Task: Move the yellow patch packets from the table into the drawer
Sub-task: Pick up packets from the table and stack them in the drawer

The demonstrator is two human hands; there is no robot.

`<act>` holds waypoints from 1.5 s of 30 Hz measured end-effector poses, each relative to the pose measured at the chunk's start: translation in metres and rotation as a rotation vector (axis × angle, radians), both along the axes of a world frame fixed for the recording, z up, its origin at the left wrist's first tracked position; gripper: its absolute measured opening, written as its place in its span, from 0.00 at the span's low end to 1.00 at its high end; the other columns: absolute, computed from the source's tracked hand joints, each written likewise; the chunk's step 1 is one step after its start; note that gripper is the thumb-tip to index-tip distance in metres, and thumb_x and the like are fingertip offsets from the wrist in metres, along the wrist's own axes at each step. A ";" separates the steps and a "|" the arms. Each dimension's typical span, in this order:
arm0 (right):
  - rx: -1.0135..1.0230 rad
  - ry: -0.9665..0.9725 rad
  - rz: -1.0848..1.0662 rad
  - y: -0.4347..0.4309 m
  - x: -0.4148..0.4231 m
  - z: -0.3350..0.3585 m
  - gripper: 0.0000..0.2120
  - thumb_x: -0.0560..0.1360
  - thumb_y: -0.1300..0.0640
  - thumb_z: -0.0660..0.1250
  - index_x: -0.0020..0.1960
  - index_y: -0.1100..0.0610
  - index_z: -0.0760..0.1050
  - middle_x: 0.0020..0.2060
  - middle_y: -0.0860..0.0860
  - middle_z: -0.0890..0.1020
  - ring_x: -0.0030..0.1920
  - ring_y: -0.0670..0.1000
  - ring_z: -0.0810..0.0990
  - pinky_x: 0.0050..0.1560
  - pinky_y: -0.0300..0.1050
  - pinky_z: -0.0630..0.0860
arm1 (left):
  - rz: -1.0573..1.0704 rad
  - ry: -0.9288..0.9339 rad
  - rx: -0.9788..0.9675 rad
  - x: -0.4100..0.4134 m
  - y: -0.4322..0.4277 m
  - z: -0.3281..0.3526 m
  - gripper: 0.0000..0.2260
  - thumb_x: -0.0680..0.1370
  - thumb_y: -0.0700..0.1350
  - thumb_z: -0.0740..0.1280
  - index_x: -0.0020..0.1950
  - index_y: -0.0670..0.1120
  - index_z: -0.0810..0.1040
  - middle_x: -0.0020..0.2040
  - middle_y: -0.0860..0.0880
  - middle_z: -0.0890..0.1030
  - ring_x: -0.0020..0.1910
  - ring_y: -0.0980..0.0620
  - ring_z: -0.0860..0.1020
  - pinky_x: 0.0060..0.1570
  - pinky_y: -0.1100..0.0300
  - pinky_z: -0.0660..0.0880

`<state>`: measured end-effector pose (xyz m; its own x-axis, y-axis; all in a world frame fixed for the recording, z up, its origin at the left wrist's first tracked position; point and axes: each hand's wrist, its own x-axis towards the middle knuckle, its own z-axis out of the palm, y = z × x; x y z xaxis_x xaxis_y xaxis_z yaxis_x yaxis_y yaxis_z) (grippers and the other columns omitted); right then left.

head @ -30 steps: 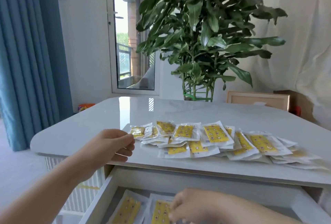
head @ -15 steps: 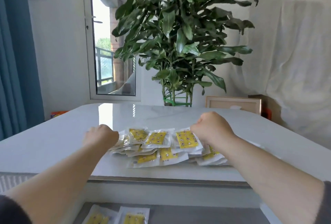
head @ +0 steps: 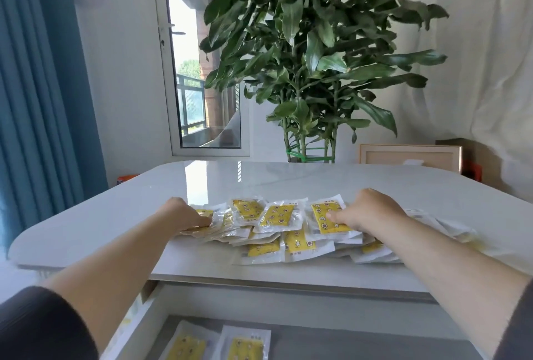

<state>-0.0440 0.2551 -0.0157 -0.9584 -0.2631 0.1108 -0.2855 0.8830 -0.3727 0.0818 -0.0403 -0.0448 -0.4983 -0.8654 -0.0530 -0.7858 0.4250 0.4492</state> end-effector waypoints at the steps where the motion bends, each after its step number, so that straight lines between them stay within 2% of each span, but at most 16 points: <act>1: -0.008 -0.012 0.000 -0.001 0.000 -0.001 0.23 0.66 0.37 0.71 0.42 0.57 0.72 0.36 0.51 0.77 0.41 0.55 0.79 0.29 0.39 0.66 | 0.011 -0.001 0.033 0.001 0.000 0.001 0.31 0.67 0.58 0.75 0.61 0.40 0.72 0.48 0.45 0.75 0.45 0.47 0.75 0.40 0.60 0.71; 5: -0.113 -0.073 -0.017 -0.004 0.001 -0.002 0.19 0.67 0.44 0.73 0.39 0.58 0.70 0.34 0.52 0.76 0.35 0.54 0.78 0.28 0.38 0.66 | 0.018 -0.009 0.138 0.000 0.001 0.002 0.29 0.66 0.58 0.76 0.58 0.43 0.72 0.40 0.45 0.75 0.37 0.49 0.74 0.35 0.61 0.69; 9: -0.254 -0.143 -0.060 -0.006 -0.004 -0.003 0.15 0.67 0.53 0.75 0.40 0.60 0.71 0.33 0.53 0.75 0.33 0.53 0.76 0.31 0.39 0.70 | -0.011 0.263 0.275 -0.002 -0.010 -0.005 0.22 0.67 0.45 0.77 0.55 0.39 0.74 0.47 0.41 0.80 0.40 0.46 0.77 0.40 0.58 0.74; 12: -0.372 -0.205 -0.046 -0.004 -0.009 -0.005 0.17 0.66 0.57 0.77 0.50 0.64 0.77 0.42 0.57 0.80 0.43 0.57 0.80 0.41 0.42 0.74 | -0.077 0.535 0.455 0.013 -0.010 -0.002 0.14 0.71 0.37 0.74 0.53 0.38 0.75 0.44 0.41 0.80 0.38 0.46 0.79 0.36 0.58 0.77; 15: -0.527 -0.239 0.030 -0.001 -0.012 -0.007 0.21 0.66 0.60 0.77 0.57 0.63 0.77 0.50 0.58 0.82 0.52 0.57 0.81 0.52 0.47 0.77 | -0.128 0.717 0.467 0.028 -0.014 0.000 0.13 0.72 0.37 0.73 0.55 0.40 0.75 0.51 0.39 0.81 0.46 0.43 0.80 0.42 0.56 0.78; 21: -0.753 -0.172 0.178 0.012 0.011 0.001 0.09 0.68 0.59 0.76 0.45 0.59 0.79 0.43 0.55 0.85 0.47 0.56 0.83 0.49 0.47 0.76 | -0.176 0.959 0.478 0.065 0.004 0.013 0.08 0.73 0.38 0.72 0.50 0.42 0.76 0.50 0.40 0.82 0.44 0.43 0.81 0.42 0.55 0.78; 25: -0.879 -0.373 0.220 0.028 0.039 0.001 0.07 0.66 0.60 0.77 0.40 0.59 0.79 0.41 0.59 0.85 0.41 0.59 0.82 0.46 0.53 0.77 | -0.224 1.021 0.520 0.092 0.035 0.021 0.06 0.73 0.35 0.71 0.46 0.41 0.75 0.48 0.38 0.82 0.40 0.42 0.82 0.36 0.56 0.81; 27: -0.896 -0.499 0.237 0.039 0.056 -0.005 0.09 0.65 0.63 0.77 0.42 0.60 0.78 0.38 0.60 0.84 0.41 0.57 0.80 0.44 0.55 0.76 | -0.244 0.989 0.544 0.101 0.059 0.017 0.06 0.73 0.33 0.71 0.47 0.39 0.75 0.46 0.37 0.82 0.37 0.42 0.82 0.33 0.57 0.81; 30: -0.809 -0.643 0.205 0.054 0.080 -0.021 0.14 0.61 0.61 0.79 0.43 0.60 0.78 0.36 0.57 0.83 0.42 0.57 0.79 0.46 0.51 0.74 | -0.283 0.870 0.620 0.111 0.092 0.004 0.11 0.72 0.34 0.72 0.53 0.35 0.75 0.47 0.35 0.83 0.43 0.35 0.83 0.41 0.49 0.81; 32: -0.775 -0.751 0.163 0.062 0.095 -0.033 0.10 0.60 0.61 0.78 0.40 0.61 0.81 0.40 0.61 0.84 0.45 0.58 0.80 0.50 0.56 0.76 | -0.286 0.779 0.685 0.116 0.109 -0.005 0.15 0.71 0.34 0.73 0.54 0.32 0.74 0.48 0.33 0.83 0.45 0.33 0.83 0.43 0.46 0.81; 35: -0.715 -0.848 0.122 0.065 0.105 -0.055 0.07 0.56 0.59 0.78 0.34 0.59 0.85 0.50 0.64 0.84 0.47 0.58 0.78 0.52 0.56 0.75 | -0.358 0.601 0.798 0.122 0.121 -0.020 0.17 0.64 0.33 0.74 0.50 0.32 0.75 0.44 0.31 0.81 0.38 0.37 0.82 0.36 0.49 0.81; 37: -0.701 -0.899 0.111 0.065 0.109 -0.066 0.02 0.59 0.61 0.77 0.30 0.59 0.85 0.52 0.65 0.83 0.47 0.59 0.77 0.55 0.54 0.75 | -0.410 0.432 0.877 0.125 0.124 -0.027 0.12 0.65 0.32 0.72 0.47 0.34 0.77 0.41 0.34 0.82 0.35 0.40 0.82 0.33 0.52 0.81; 39: -0.692 -0.949 0.098 0.064 0.112 -0.070 0.02 0.66 0.65 0.73 0.34 0.63 0.84 0.52 0.65 0.83 0.50 0.61 0.81 0.61 0.61 0.75 | -0.397 0.279 0.918 0.125 0.119 -0.035 0.09 0.71 0.29 0.68 0.51 0.34 0.77 0.45 0.35 0.84 0.38 0.39 0.84 0.35 0.51 0.82; 41: -0.693 -0.999 0.089 0.061 0.109 -0.077 0.04 0.71 0.69 0.68 0.42 0.67 0.82 0.48 0.65 0.84 0.51 0.63 0.83 0.57 0.61 0.77 | -0.346 0.166 0.913 0.122 0.107 -0.048 0.12 0.73 0.28 0.66 0.56 0.32 0.76 0.48 0.34 0.84 0.42 0.38 0.84 0.37 0.49 0.82; 43: -0.695 -1.012 0.081 0.058 0.106 -0.082 0.05 0.74 0.70 0.65 0.44 0.68 0.80 0.41 0.63 0.85 0.42 0.60 0.85 0.47 0.54 0.82 | -0.318 0.059 0.875 0.116 0.093 -0.062 0.12 0.72 0.28 0.67 0.55 0.32 0.77 0.47 0.34 0.84 0.44 0.37 0.84 0.39 0.48 0.82; 45: -0.689 -1.006 0.066 0.057 0.103 -0.085 0.06 0.74 0.70 0.64 0.43 0.67 0.79 0.36 0.61 0.85 0.32 0.56 0.84 0.32 0.46 0.82 | -0.285 -0.078 0.793 0.108 0.075 -0.075 0.12 0.73 0.31 0.68 0.56 0.32 0.78 0.52 0.35 0.83 0.51 0.37 0.83 0.48 0.46 0.81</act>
<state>0.0589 0.3121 -0.1011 -0.6836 -0.4936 -0.5376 0.3635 0.4085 -0.8373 0.1897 0.0351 -0.1196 -0.6615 -0.3996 -0.6346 -0.7376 0.1935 0.6469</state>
